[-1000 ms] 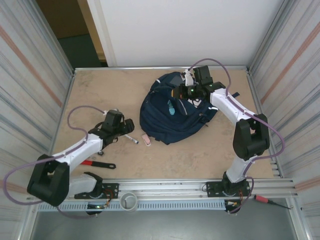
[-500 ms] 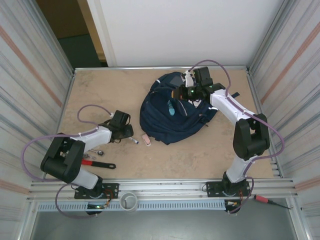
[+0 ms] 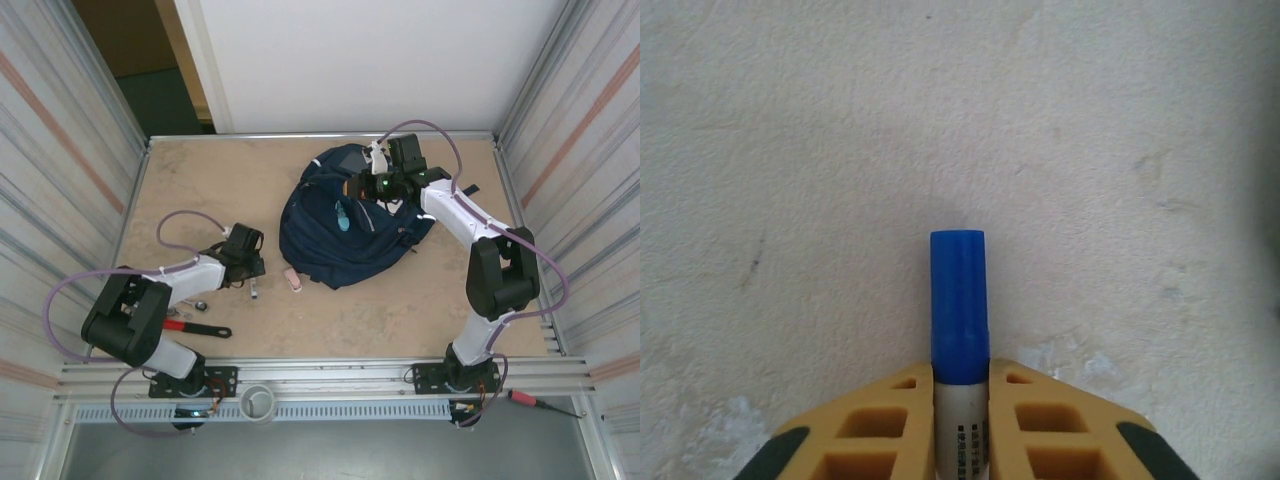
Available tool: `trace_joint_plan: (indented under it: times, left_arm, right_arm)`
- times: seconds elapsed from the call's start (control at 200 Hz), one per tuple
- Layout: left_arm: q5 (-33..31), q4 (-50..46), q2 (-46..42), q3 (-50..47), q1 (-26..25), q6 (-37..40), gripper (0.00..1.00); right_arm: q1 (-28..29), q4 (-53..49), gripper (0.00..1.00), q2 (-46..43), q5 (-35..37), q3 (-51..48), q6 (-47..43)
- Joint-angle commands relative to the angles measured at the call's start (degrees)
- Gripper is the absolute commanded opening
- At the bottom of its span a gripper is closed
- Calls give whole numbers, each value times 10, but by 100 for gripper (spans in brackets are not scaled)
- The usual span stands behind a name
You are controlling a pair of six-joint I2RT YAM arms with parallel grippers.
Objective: Pack books, pencil case, and school supplies into a backpack
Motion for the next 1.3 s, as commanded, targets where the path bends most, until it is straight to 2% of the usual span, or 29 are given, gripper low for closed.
trace_joint_plan:
  times: [0.0, 0.215, 0.311, 0.396, 0.471, 0.681, 0.937, 1.072, 1.217, 1.297]
  left_arm:
    - [5, 12, -12, 9, -2, 3, 10]
    - [47, 15, -104, 42, -3, -32, 9]
    - [53, 52, -149, 53, -17, -71, 8]
    - [47, 109, -154, 66, -35, -113, 8]
    - [36, 152, -129, 93, -59, -139, 8]
    - [29, 251, 16, 192, -108, -211, 9]
    - [-45, 317, 126, 227, -154, -271, 10]
    - [-34, 316, 169, 251, -158, -272, 20]
    - [-8, 288, 175, 259, -158, -234, 42]
    - [2, 262, 164, 258, -158, -199, 49]
  right_arm:
    - [-6, 20, 1, -15, -8, -3, 8]
    - [-7, 15, 1, -18, -9, 1, 6]
    - [-9, 12, 1, -20, -6, 5, 5]
    - [-9, 12, 1, -19, -6, 9, 7]
    - [-8, 13, 1, -15, -8, 13, 12]
    - [-6, 12, 1, -14, -9, 21, 14]
    - [-10, 1, 1, -11, -5, 34, 9]
    - [-10, 2, 1, -6, -7, 34, 8]
    - [-9, 3, 1, -3, -8, 29, 7]
    - [-10, 6, 1, -3, -9, 27, 8]
